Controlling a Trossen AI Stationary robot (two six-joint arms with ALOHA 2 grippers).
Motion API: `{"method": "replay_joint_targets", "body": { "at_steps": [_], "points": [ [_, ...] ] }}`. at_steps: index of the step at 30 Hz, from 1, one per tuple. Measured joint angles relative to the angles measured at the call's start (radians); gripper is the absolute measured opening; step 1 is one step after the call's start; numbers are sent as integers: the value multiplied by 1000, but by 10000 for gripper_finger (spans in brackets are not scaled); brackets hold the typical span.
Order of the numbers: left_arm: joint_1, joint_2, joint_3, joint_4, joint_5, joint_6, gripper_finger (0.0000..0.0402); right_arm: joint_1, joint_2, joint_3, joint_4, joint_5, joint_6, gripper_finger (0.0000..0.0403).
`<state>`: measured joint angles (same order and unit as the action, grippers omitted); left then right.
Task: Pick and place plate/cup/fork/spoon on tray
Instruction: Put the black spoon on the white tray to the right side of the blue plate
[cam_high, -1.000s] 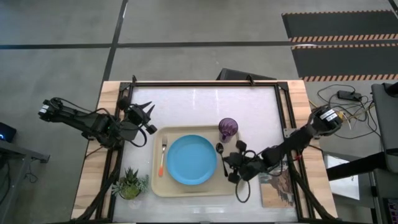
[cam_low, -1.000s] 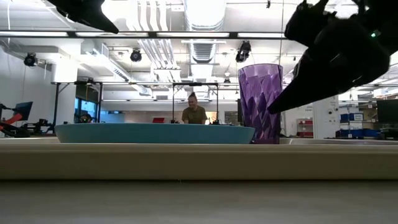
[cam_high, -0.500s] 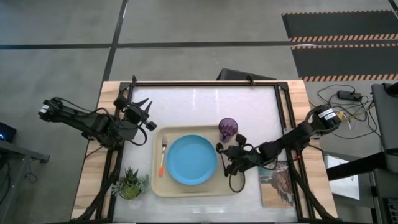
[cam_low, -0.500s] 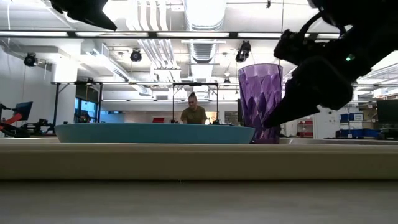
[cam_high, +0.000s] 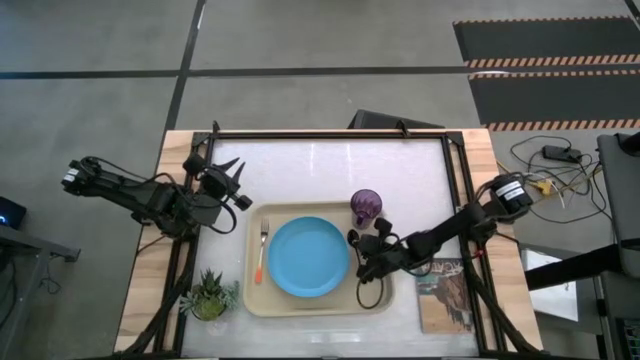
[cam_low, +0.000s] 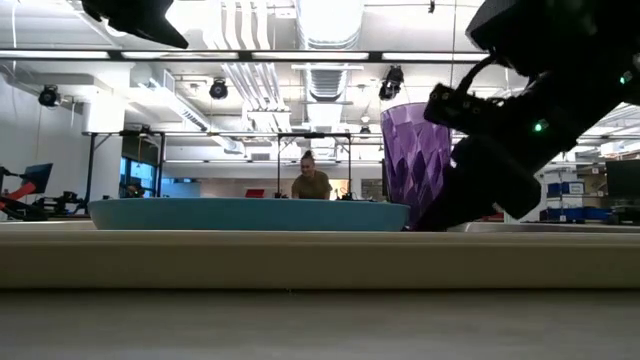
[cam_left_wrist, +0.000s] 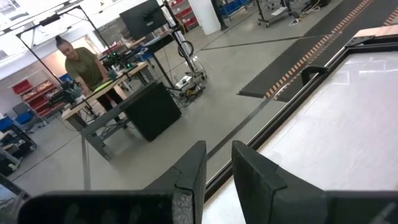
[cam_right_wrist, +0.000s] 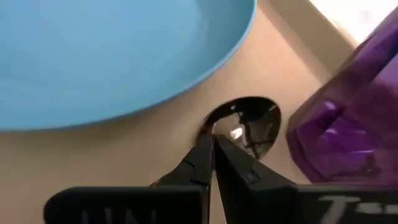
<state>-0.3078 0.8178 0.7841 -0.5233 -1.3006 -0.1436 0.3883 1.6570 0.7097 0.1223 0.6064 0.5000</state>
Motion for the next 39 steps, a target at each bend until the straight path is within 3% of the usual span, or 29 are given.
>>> {"method": "replay_joint_targets", "body": {
  "at_steps": [22,27,33,39],
  "points": [
    [0,0,0,0,0,0,59,9,-46,2,-154,-15,111,8],
    [0,0,0,0,0,-1,59,16,-87,2,-153,-58,117,8],
    [0,0,0,0,0,-1,59,29,-93,2,-151,-182,184,8],
    [0,0,0,0,1,-1,59,72,-92,2,-155,-195,224,8]
  ]
}}
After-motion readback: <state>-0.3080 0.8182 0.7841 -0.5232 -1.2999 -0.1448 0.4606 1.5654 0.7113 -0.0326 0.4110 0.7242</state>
